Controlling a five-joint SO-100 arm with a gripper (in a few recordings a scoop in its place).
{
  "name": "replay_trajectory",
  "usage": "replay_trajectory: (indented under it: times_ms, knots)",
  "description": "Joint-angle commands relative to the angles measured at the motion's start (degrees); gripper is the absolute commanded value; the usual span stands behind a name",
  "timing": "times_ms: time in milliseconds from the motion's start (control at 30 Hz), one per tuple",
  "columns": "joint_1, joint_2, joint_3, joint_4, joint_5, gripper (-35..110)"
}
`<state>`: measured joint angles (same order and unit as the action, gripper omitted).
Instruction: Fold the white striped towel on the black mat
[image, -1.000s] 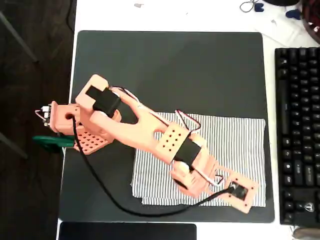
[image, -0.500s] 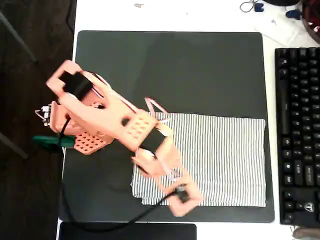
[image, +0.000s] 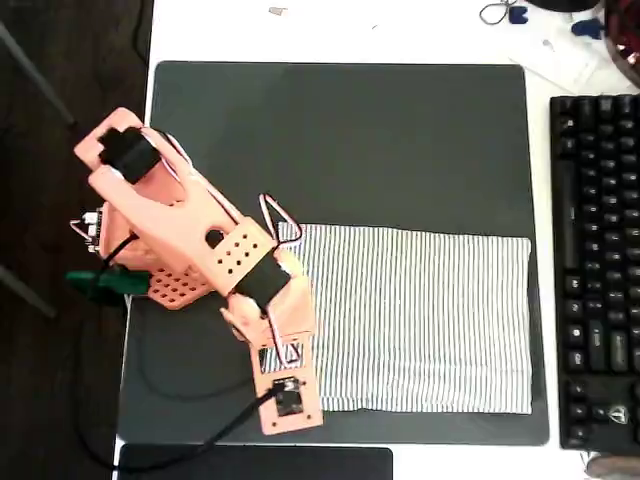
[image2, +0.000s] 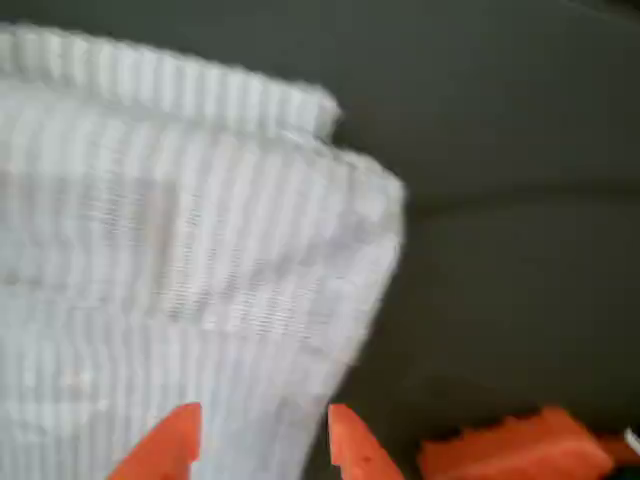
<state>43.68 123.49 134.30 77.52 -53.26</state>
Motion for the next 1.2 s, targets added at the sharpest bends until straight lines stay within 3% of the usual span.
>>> replay_trajectory:
  times_ms: [0, 300, 667, 1000, 1167]
  knots:
    - [0.26, 2.64, 2.29, -1.23, 1.14, 17]
    - [-4.66, 7.03, 14.68, -10.46, 6.42, 20]
    - [-14.41, 0.18, 18.37, -22.41, 15.47, 16]
    - [-7.12, 4.22, 13.36, -8.79, 8.96, 19]
    - [-6.59, 4.31, 14.94, -10.55, 8.00, 19]
